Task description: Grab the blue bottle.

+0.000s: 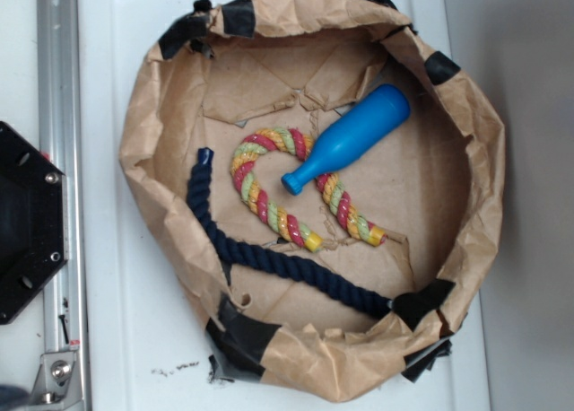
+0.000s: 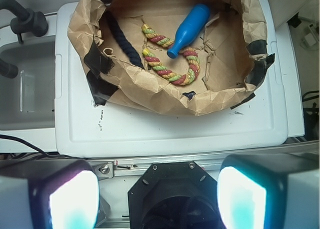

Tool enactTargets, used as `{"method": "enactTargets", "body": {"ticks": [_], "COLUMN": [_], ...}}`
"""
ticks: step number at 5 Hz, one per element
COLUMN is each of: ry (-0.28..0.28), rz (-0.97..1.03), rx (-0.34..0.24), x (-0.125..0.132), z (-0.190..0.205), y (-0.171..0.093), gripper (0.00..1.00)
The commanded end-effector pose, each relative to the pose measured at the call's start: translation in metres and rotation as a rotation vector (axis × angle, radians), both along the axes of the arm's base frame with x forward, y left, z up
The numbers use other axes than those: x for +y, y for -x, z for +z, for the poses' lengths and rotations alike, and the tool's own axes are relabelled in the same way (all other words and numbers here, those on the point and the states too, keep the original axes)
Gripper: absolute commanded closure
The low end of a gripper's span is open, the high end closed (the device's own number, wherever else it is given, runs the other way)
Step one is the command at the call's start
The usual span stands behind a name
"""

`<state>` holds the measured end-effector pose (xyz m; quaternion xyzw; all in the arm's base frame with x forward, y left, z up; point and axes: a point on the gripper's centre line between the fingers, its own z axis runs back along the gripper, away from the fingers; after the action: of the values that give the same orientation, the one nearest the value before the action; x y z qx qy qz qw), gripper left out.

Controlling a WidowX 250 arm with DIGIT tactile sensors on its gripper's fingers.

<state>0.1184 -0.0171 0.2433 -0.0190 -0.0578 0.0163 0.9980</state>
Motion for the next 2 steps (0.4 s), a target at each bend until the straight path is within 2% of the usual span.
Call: {"method": "enactTargets", "body": {"ticks": [1, 2], "ry": [0.000, -0.042], "rz": [0.000, 0.107], "rx": [0.000, -0.142], "x": [0.000, 0.027], "z": [0.000, -0.046], "y": [0.000, -0.041], "gripper": [0.00, 0.00]}}
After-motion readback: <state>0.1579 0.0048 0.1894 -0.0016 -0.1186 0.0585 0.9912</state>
